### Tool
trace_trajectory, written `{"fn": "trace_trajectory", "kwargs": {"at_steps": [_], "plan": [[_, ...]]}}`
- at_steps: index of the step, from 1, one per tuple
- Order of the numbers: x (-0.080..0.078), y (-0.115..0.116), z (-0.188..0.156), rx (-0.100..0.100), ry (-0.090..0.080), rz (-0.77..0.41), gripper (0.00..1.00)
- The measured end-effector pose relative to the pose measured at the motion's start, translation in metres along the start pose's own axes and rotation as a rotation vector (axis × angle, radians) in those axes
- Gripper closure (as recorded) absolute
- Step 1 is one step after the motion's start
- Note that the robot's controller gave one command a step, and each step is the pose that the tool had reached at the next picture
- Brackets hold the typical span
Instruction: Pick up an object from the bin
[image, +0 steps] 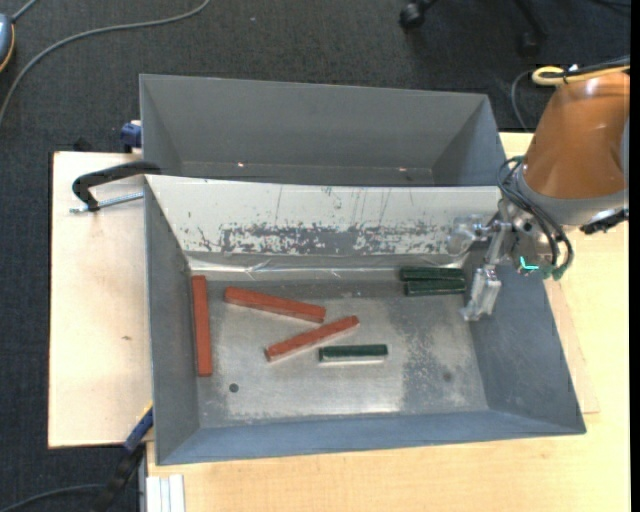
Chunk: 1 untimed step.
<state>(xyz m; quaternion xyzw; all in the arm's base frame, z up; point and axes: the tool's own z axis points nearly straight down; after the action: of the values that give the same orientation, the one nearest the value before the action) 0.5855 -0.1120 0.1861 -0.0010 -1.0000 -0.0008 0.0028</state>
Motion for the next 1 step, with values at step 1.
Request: {"fn": "trace_trajectory", "kwargs": {"at_steps": [1], "plan": [[0.0489, 0.0700, 0.1159, 0.000, -0.008, 0.001, 0.00]]}}
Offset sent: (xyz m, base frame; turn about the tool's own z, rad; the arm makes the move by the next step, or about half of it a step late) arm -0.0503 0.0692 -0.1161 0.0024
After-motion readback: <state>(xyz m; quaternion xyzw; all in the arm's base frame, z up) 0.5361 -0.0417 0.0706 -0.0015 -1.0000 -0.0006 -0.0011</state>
